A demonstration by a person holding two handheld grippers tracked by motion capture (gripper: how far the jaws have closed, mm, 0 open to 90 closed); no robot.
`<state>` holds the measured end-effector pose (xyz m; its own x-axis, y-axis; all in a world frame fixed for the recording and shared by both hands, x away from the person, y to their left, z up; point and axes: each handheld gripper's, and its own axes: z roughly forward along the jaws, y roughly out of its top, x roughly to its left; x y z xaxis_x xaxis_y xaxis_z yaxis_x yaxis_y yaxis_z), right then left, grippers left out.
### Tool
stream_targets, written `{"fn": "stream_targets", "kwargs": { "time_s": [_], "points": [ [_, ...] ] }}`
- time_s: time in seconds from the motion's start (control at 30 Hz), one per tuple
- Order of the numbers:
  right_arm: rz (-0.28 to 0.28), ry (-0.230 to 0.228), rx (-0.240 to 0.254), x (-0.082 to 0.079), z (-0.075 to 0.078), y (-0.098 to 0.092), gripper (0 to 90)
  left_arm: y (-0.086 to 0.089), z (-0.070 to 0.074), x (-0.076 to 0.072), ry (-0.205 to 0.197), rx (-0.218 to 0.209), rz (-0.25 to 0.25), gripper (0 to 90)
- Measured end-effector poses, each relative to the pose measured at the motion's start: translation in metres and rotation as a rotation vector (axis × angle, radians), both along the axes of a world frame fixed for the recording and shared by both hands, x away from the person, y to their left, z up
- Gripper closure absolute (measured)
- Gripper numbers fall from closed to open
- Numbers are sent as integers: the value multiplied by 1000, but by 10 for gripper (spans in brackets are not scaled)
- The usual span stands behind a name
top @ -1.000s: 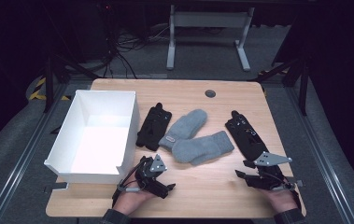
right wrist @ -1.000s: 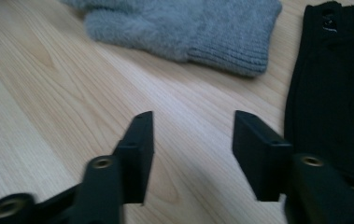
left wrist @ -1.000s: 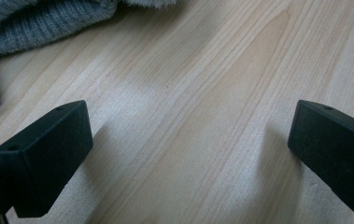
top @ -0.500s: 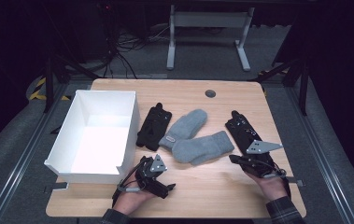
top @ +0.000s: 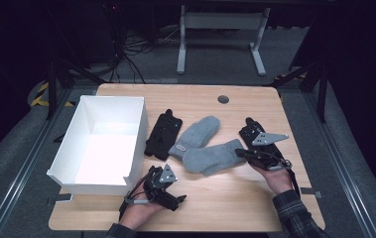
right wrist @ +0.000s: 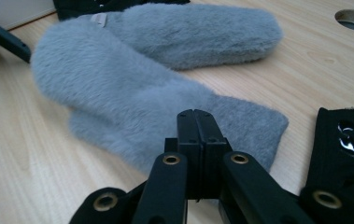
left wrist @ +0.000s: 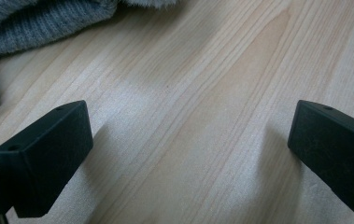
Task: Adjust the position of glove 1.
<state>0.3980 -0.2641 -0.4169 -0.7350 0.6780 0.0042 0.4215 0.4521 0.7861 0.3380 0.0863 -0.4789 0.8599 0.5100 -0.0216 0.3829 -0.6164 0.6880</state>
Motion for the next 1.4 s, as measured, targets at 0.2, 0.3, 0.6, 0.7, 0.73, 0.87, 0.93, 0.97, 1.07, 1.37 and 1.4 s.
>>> {"fn": "stream_targets", "kwargs": {
  "time_s": [0.2,0.3,0.6,0.7,0.73,0.87,0.93,0.97,1.07,1.37,1.4],
  "points": [
    [-7,12,-15,16,-7,3,900,0,0,0,0,0,0,4],
    [-6,17,-23,21,-11,4,900,0,0,0,0,0,0,4],
    [7,63,-82,29,-27,14,900,0,0,-1,1,0,7,4],
    [14,65,-95,26,-26,14,900,0,0,-1,1,0,7,4],
    [17,66,-97,24,-26,14,900,0,0,-1,1,0,7,4],
    [28,70,-103,18,-26,13,900,0,0,-1,1,0,7,4],
    [31,77,-104,14,-25,12,900,0,0,-1,2,-1,7,4],
    [31,77,-104,14,-25,12,900,0,0,-1,2,-1,7,4],
    [37,80,-113,6,-24,9,900,0,0,-1,2,-1,6,4],
    [47,96,-127,-14,-22,5,900,0,0,-1,1,-1,6,4],
    [51,97,-133,-18,-22,5,900,0,0,-1,1,-1,7,4]
  ]
}}
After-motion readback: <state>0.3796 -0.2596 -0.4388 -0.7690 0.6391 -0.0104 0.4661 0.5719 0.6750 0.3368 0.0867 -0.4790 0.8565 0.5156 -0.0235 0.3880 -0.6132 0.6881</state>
